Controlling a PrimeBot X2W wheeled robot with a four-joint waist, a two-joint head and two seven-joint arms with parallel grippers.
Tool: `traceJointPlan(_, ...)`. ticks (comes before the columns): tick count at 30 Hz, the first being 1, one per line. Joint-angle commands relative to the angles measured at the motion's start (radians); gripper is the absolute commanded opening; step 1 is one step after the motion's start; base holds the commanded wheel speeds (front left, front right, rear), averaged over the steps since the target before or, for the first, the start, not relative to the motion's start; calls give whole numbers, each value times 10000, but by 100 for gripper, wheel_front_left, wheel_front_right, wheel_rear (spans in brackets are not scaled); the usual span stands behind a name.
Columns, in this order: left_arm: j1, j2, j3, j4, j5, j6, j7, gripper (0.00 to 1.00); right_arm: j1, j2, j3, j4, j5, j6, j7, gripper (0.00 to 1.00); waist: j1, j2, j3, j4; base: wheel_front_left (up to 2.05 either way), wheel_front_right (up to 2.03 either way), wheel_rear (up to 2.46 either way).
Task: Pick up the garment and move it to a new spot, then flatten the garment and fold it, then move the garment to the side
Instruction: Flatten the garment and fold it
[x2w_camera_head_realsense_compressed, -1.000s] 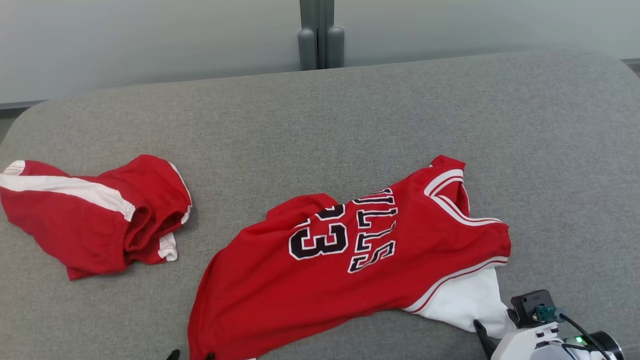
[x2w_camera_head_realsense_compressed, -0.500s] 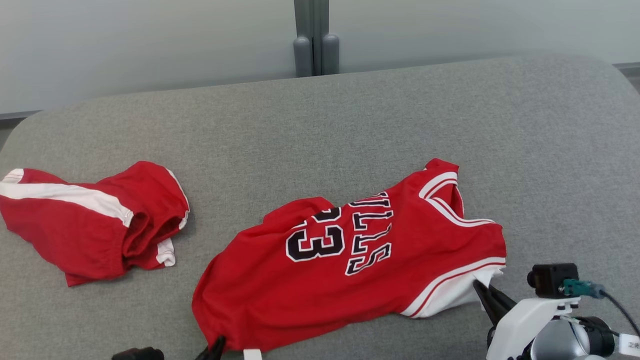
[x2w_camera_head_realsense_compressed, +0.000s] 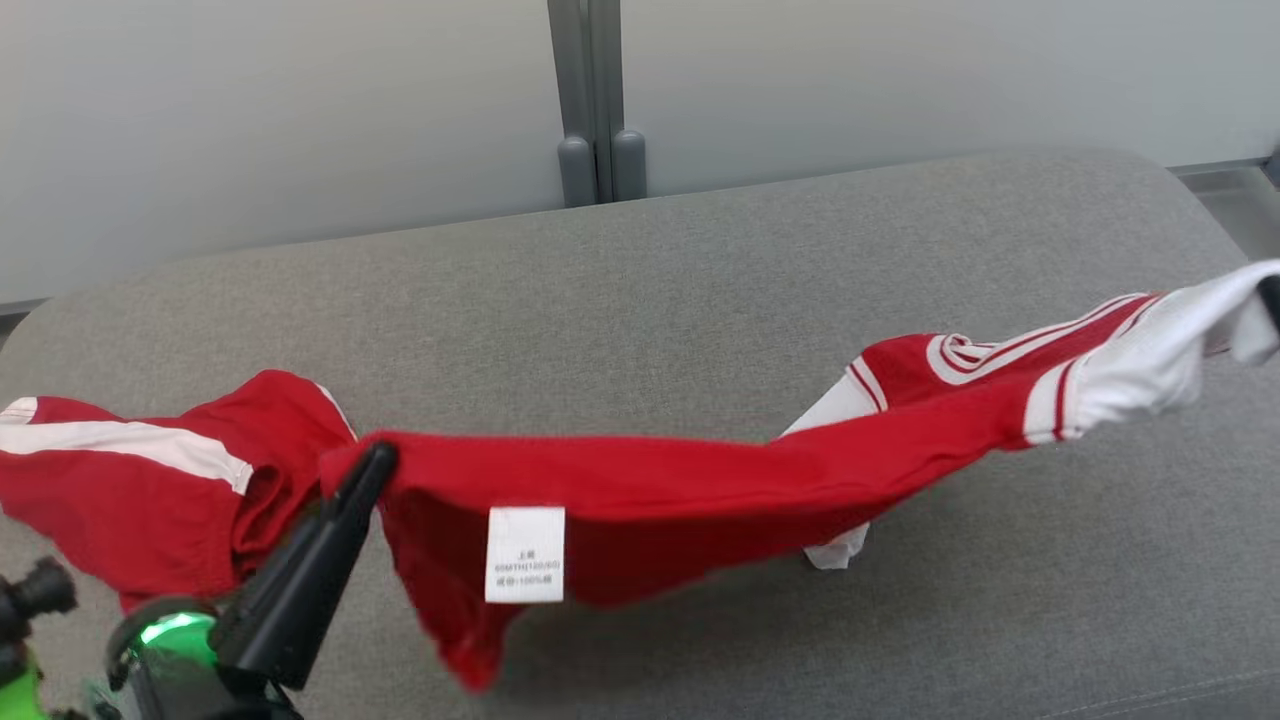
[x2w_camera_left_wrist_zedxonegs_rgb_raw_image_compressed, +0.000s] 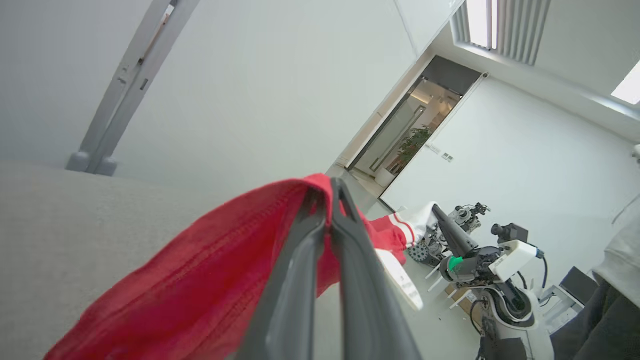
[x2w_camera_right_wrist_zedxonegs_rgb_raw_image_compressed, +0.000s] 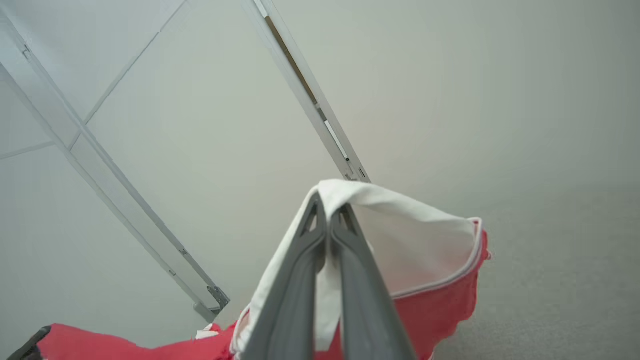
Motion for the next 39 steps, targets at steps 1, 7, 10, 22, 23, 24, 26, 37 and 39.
traceJointPlan(1, -500, 71, 138, -366, -322, 282, 215, 0, -485, -30, -305, -194, 122, 3, 234, 0, 0, 0, -32, -167, 0, 0, 0)
traceJointPlan(7, -3331, 579, 879, -1046, -1452, 1900, 1488, 0, -3446, -431, -646, -308, 72, 3, 1873, 0, 0, 0, 564, -573, 0, 0, 0)
traceJointPlan(10, -5041, 976, 960, -678, -1680, 2497, 2150, 0, -5325, -508, -538, 393, -599, 1, 2630, 0, 0, 0, 1244, -639, 0, 0, 0)
traceJointPlan(22, -12488, 1341, -103, 5337, -524, 1861, 3059, 0, -13160, 250, 1006, 5836, -5081, 3, 1540, 0, 0, 0, 5560, 224, 0, 0, 0)
traceJointPlan(23, -13254, 1182, -264, 6111, -213, 1648, 2880, 0, -13857, 258, 1125, 6553, -5238, 1, 1009, 0, 0, 0, 5898, 339, 0, 0, 0)
traceJointPlan(24, -13862, 1068, -405, 6699, 20, 1400, 2702, 0, -14405, 265, 1243, 7108, -5351, 1, 496, 0, 0, 0, 6131, 416, 0, 0, 0)
traceJointPlan(26, -15106, 564, -440, 8119, 279, 896, 2087, 0, -15526, 264, 1544, 8434, -5345, 3, -877, 0, 0, 0, 6491, 492, 0, 0, 0)
traceJointPlan(37, -17334, -98, -1225, 13065, 2068, -1261, -1123, 0, -17445, 241, 2937, 13602, -4643, 1, -5461, 0, 0, 0, 7201, 248, 0, 0, 0)
traceJointPlan(39, -16680, -83, -1610, 13384, 2142, -1335, -1402, 0, -16693, 235, 3051, 13867, -4352, 1, -5889, 0, 0, 0, 7029, 159, 0, 0, 0)
